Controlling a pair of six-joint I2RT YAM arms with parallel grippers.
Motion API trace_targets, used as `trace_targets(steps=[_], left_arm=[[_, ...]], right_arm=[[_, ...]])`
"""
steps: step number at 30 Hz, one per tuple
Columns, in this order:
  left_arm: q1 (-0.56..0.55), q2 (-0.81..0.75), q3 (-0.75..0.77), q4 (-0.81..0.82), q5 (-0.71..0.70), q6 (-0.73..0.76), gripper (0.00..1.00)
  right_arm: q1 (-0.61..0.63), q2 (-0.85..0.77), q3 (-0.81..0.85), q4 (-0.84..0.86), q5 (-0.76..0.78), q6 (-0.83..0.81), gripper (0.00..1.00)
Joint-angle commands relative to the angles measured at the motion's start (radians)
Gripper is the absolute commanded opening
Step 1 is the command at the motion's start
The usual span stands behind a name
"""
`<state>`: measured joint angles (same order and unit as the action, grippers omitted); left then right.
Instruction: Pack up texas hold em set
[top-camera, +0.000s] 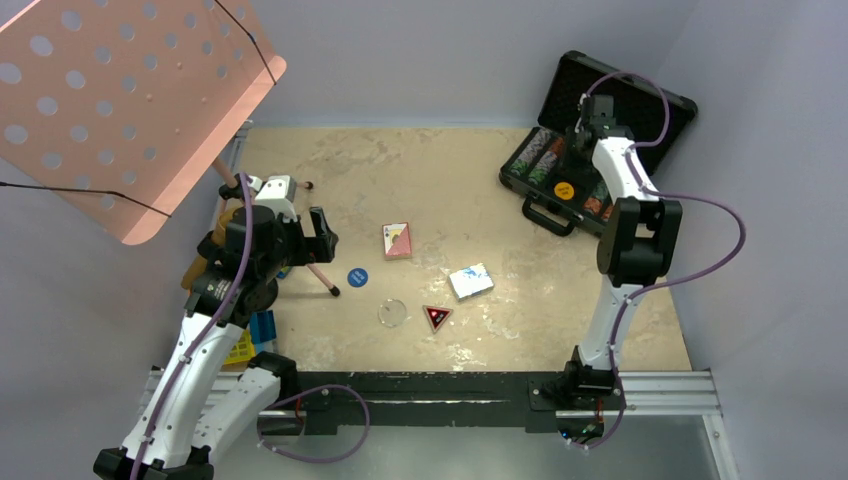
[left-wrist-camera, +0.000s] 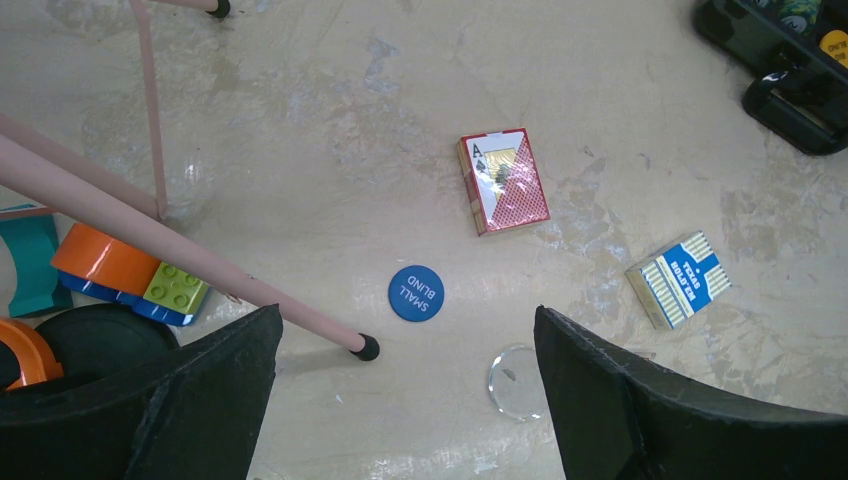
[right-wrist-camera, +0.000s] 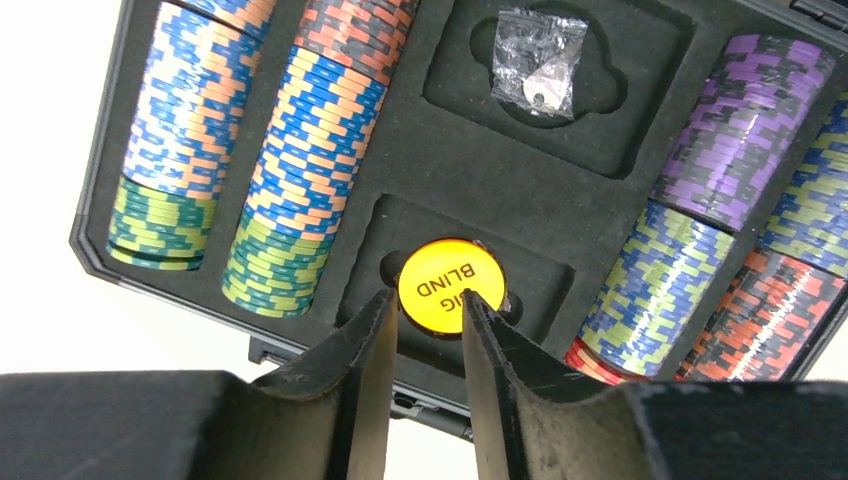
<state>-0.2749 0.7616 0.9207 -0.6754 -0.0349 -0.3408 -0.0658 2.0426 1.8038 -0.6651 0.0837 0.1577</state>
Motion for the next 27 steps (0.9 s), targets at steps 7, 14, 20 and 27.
trace_targets(steps=[7,14,20,27], left_arm=[[0.006,-0.010,0.004,0.018,-0.002,-0.003,1.00],[0.006,-0.012,0.005,0.017,0.000,-0.003,1.00],[0.006,-0.015,0.004,0.018,-0.002,-0.003,1.00],[0.006,-0.016,0.008,0.020,0.003,-0.002,1.00]], right_arm=[[0.001,0.076,-0.058,0.028,0.022,0.007,0.30],[0.002,0.077,-0.064,0.010,0.031,0.021,0.31],[0.001,0.044,-0.036,0.003,-0.008,0.013,0.34],[0.002,-0.050,-0.002,-0.006,-0.016,-0.018,0.59]])
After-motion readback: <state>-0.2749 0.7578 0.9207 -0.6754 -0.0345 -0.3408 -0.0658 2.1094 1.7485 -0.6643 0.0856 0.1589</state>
